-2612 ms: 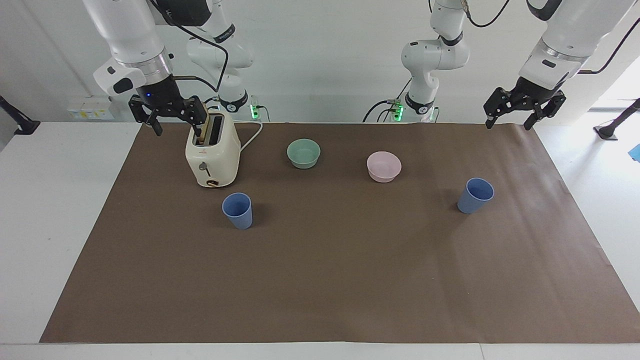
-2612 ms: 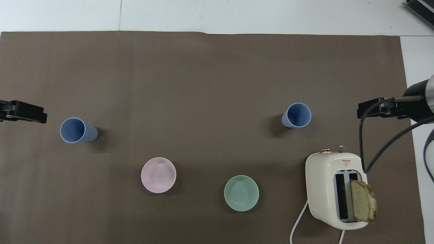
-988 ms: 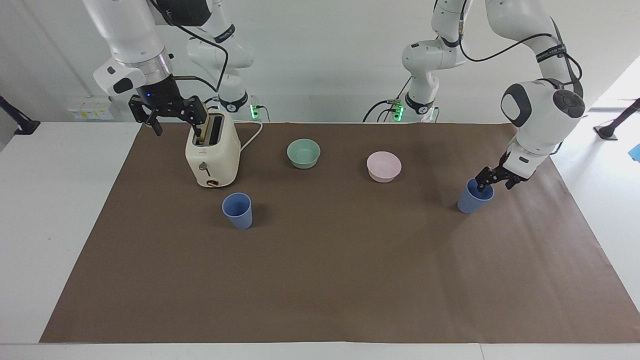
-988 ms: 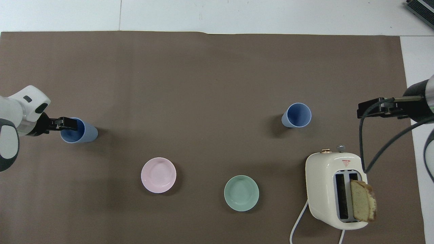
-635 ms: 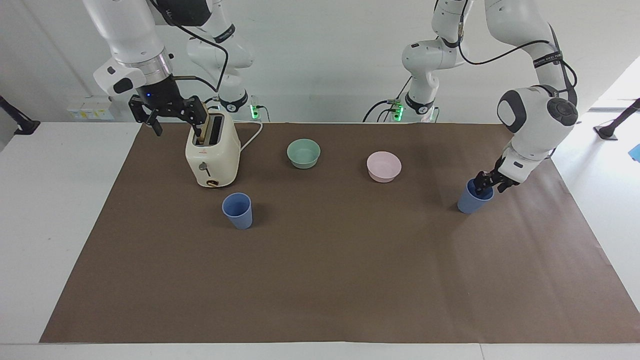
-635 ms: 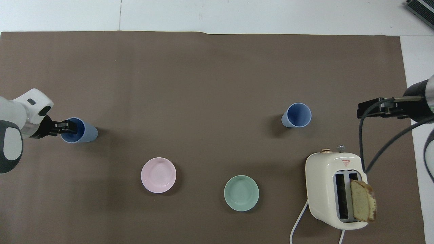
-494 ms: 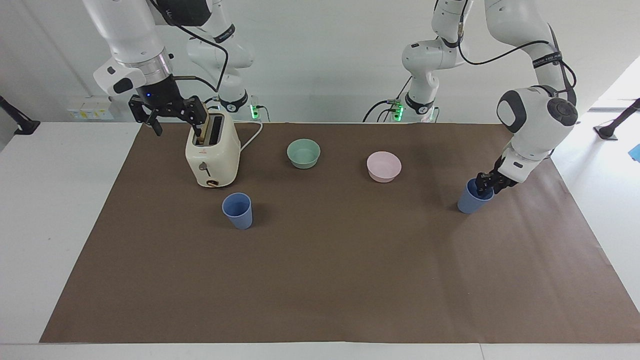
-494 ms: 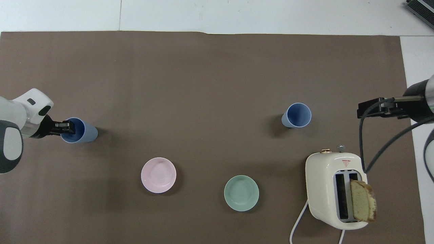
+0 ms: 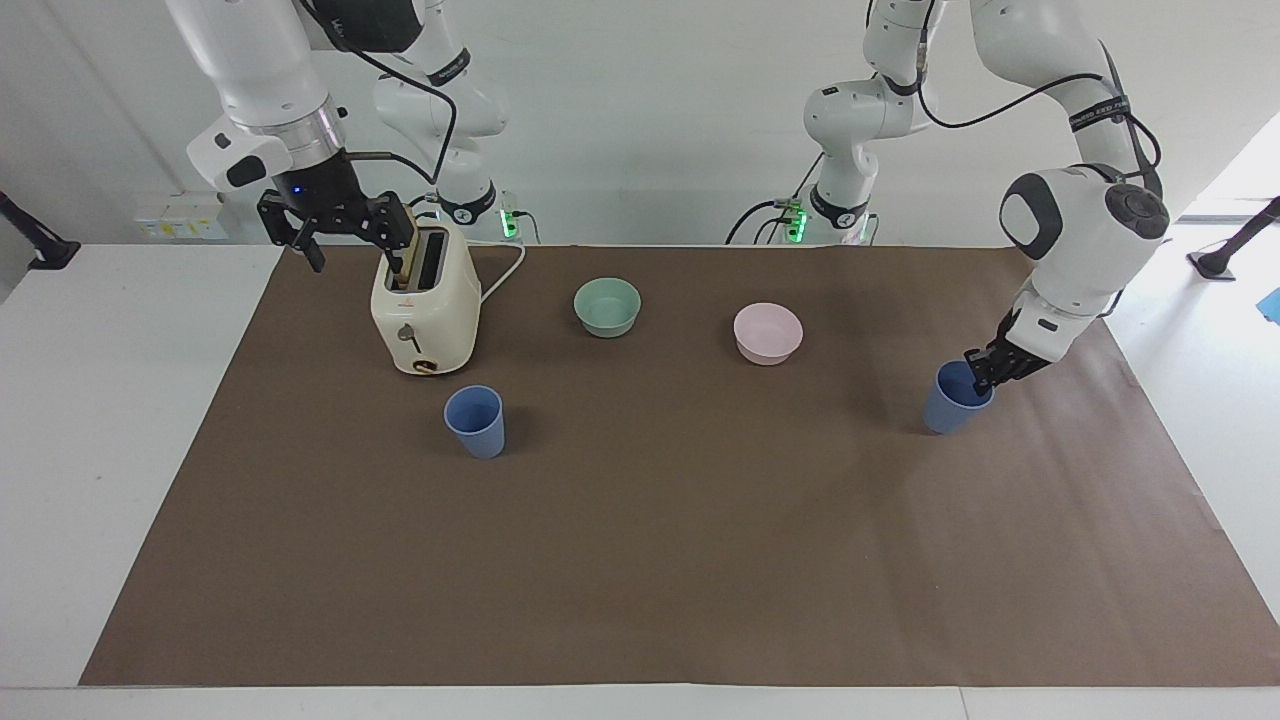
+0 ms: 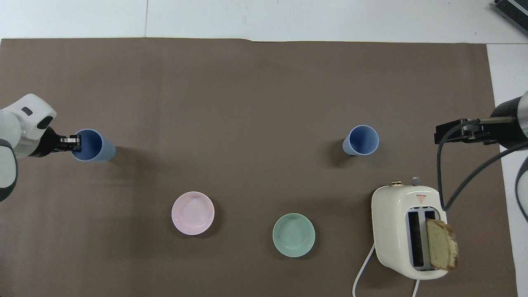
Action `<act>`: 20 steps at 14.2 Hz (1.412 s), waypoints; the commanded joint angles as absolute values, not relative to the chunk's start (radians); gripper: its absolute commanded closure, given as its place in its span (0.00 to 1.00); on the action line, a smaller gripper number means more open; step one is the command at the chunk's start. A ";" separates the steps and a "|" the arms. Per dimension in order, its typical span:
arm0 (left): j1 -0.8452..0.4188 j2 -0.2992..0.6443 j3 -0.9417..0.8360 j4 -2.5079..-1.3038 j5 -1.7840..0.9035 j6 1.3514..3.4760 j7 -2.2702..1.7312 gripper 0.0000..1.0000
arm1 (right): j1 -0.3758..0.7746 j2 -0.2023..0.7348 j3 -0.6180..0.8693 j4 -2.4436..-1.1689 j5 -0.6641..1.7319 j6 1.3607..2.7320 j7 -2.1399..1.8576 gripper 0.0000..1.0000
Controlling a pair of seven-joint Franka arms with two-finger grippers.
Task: Stack blue cups with both arms
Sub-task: 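Lift the blue cup with the left gripper toward the table center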
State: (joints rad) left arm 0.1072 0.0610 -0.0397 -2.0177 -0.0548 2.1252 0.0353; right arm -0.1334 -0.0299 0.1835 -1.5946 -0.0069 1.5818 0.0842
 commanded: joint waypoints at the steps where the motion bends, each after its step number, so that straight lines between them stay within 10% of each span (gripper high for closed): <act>1: 0.069 0.043 -0.057 -1.893 -0.069 1.978 -0.067 1.00 | -0.146 -0.028 0.190 -1.589 -0.002 1.582 0.071 0.00; 12: -0.356 0.060 -0.061 -1.822 -0.067 1.992 -0.641 1.00 | -0.146 -0.028 0.190 -1.589 -0.002 1.580 0.071 0.00; 20: -0.532 0.250 -0.061 -1.822 0.007 2.249 -0.775 1.00 | -0.146 -0.028 0.190 -1.589 -0.002 1.582 0.071 0.00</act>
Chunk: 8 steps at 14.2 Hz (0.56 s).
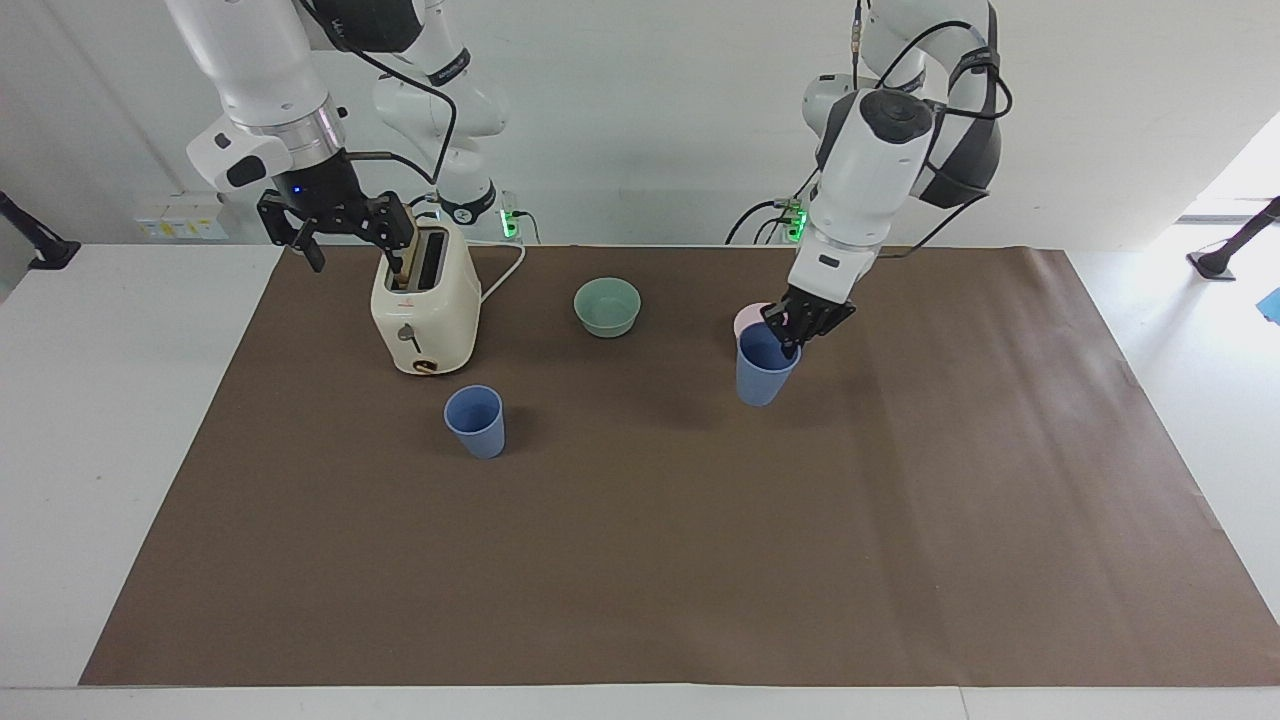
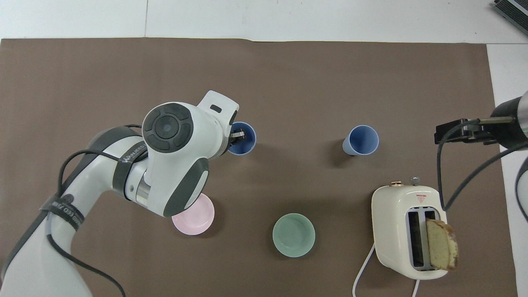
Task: Stack blue cups with both arms
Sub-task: 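Lower the blue cup near the center and open the left gripper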
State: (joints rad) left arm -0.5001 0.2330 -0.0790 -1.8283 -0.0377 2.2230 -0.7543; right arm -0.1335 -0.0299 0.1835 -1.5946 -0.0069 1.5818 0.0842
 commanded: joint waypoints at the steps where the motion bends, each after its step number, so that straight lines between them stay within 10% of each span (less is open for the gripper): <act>1: -0.538 0.264 -0.061 -1.824 0.015 2.261 -0.775 1.00 | -0.146 -0.028 0.190 -1.589 -0.002 1.582 0.071 0.00; 8: -0.552 0.295 -0.063 -1.851 0.017 2.312 -0.765 1.00 | -0.146 -0.028 0.190 -1.589 -0.002 1.580 0.071 0.00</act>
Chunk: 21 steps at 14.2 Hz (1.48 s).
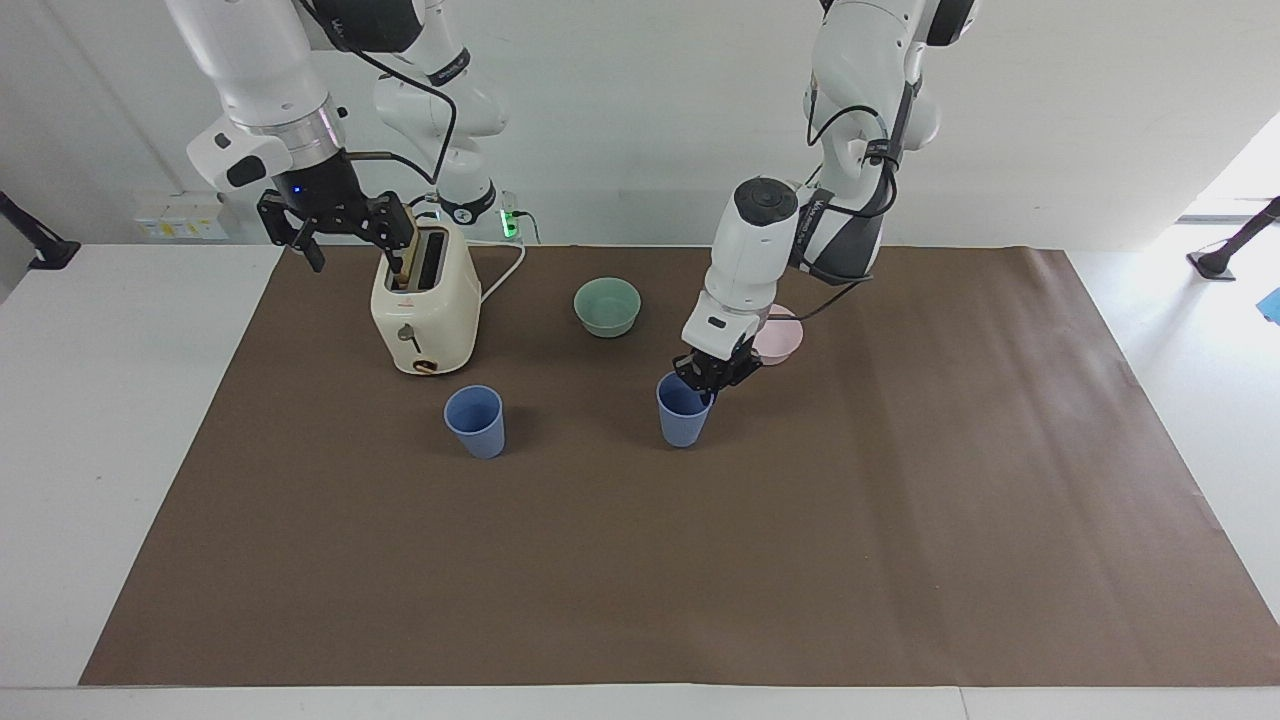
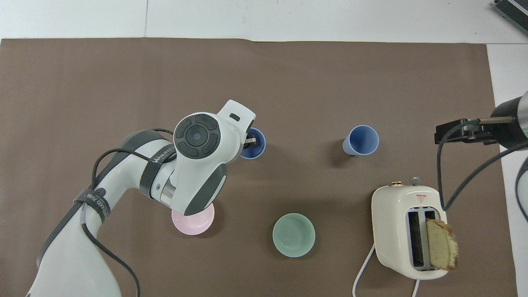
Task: Stack blue cups with both arms
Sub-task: 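Lower the blue cup near the center and open the left gripper, then retract the left gripper while the right gripper reaches the other cup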
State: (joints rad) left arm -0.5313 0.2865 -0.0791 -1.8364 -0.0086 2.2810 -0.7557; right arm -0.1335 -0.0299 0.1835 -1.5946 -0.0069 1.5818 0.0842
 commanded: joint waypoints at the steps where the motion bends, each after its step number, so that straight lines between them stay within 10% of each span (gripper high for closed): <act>1: -0.554 0.298 -0.061 -1.852 0.020 2.315 -0.765 1.00 | -0.146 -0.026 0.190 -1.589 -0.002 1.582 0.071 0.00; 4: -0.552 0.299 -0.061 -1.852 0.020 2.318 -0.765 0.94 | -0.146 -0.028 0.189 -1.589 -0.002 1.582 0.071 0.00; 6: -0.551 0.299 -0.063 -1.850 0.018 2.318 -0.773 0.05 | -0.146 -0.026 0.190 -1.589 -0.002 1.580 0.071 0.00; 7: -0.549 0.299 -0.063 -1.844 0.018 2.313 -0.775 0.00 | -0.146 -0.028 0.189 -1.589 -0.002 1.578 0.071 0.00; 21: -0.240 0.029 -0.051 -1.787 0.014 1.881 -0.360 0.00 | -0.117 0.122 0.187 -1.763 0.080 1.890 0.090 0.00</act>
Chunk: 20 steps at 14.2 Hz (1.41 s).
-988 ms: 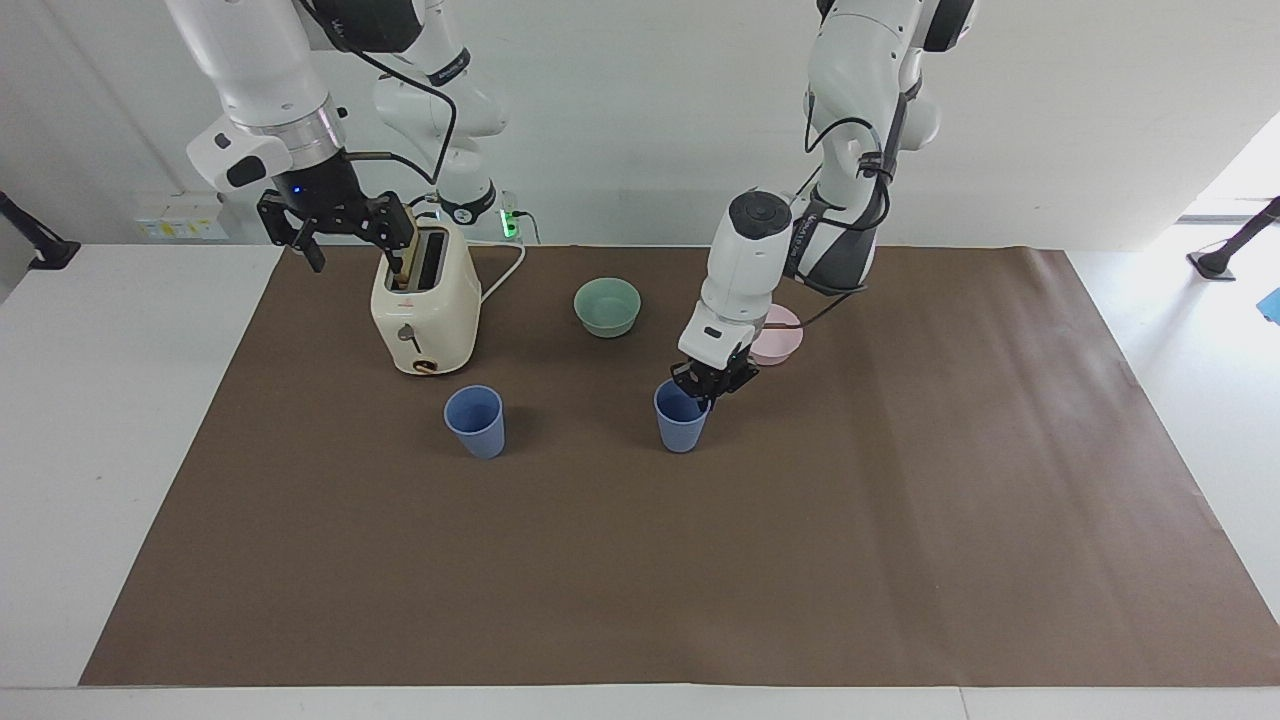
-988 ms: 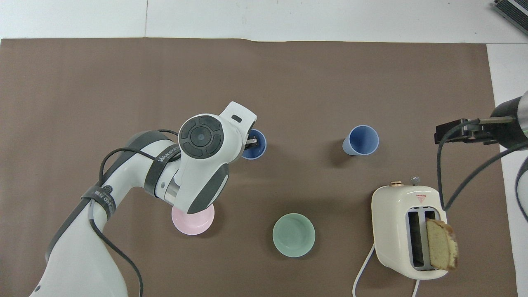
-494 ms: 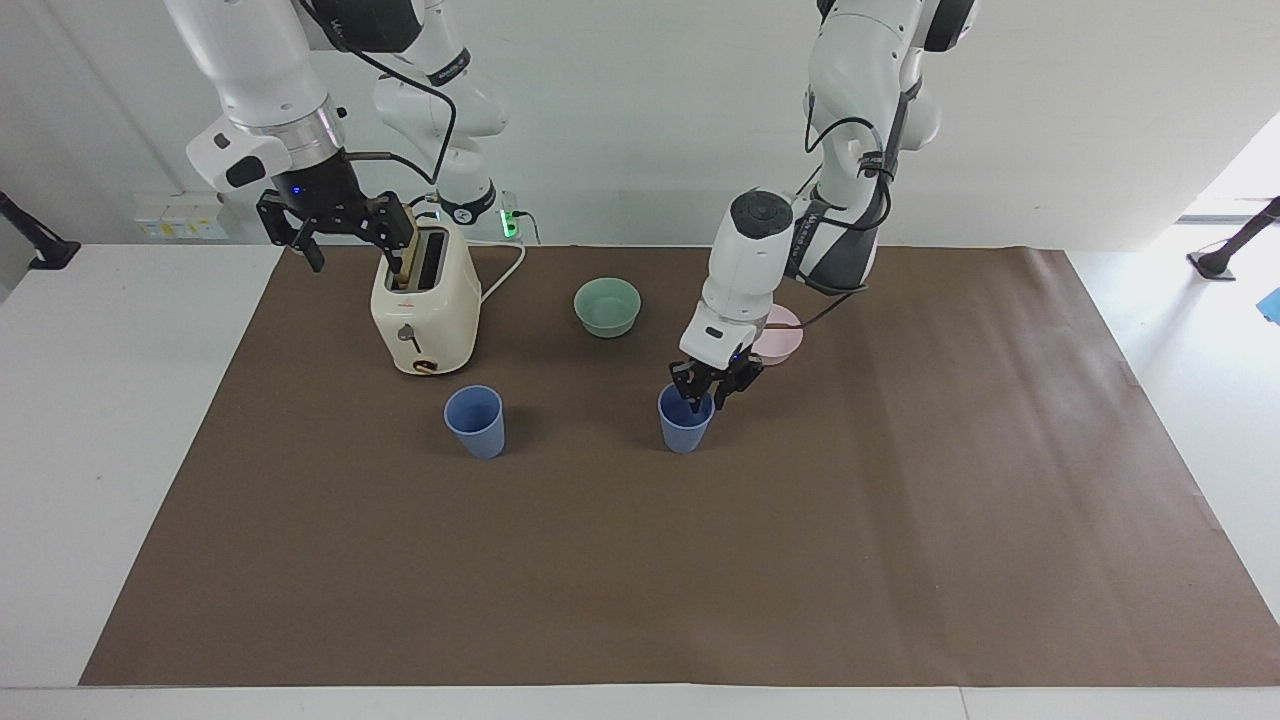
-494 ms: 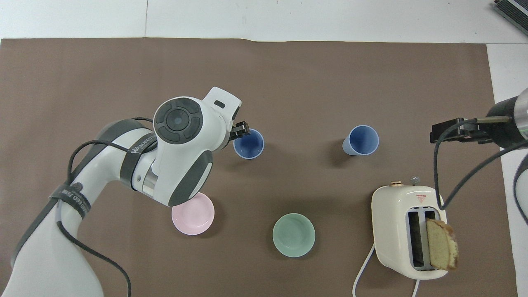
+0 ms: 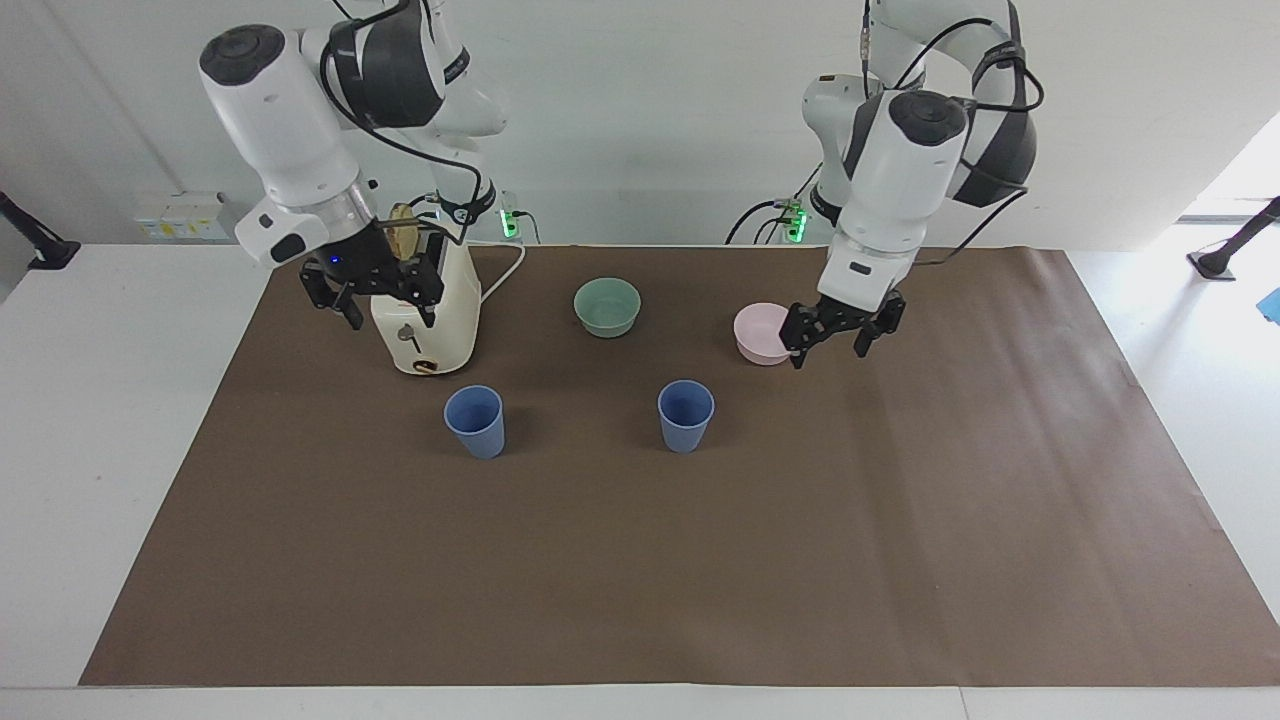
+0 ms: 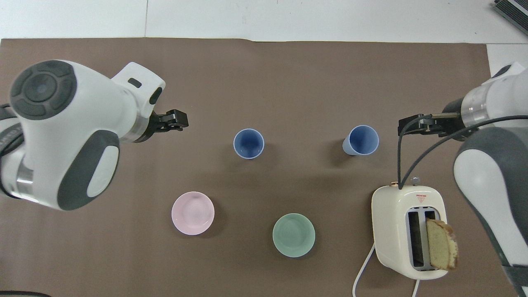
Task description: Stack blue cups with both arms
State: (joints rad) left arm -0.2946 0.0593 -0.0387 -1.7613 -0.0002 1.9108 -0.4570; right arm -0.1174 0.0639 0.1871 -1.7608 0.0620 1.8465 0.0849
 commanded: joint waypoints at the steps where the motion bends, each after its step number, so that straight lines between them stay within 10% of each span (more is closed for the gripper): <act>1: -0.209 0.022 -0.051 -1.787 0.011 1.867 -0.289 0.00 | -0.118 0.152 0.187 -1.763 0.080 1.931 0.100 0.00; 16: -0.043 -0.099 -0.041 -1.575 0.006 1.497 0.066 0.00 | -0.087 0.279 0.186 -1.855 0.069 2.085 0.111 0.00; 19: -0.043 -0.106 -0.040 -1.588 0.003 1.502 0.061 0.00 | -0.087 0.282 0.186 -1.856 0.063 2.106 0.110 0.92; 20: -0.043 -0.107 -0.038 -1.595 -0.011 1.502 0.063 0.00 | -0.086 0.284 0.186 -1.856 0.061 2.112 0.110 1.00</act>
State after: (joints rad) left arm -0.0555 -0.0943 -0.0354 -1.5749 -0.0010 1.5091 0.0430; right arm -0.0853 0.2883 0.1845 -1.8393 0.0617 2.0845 0.1112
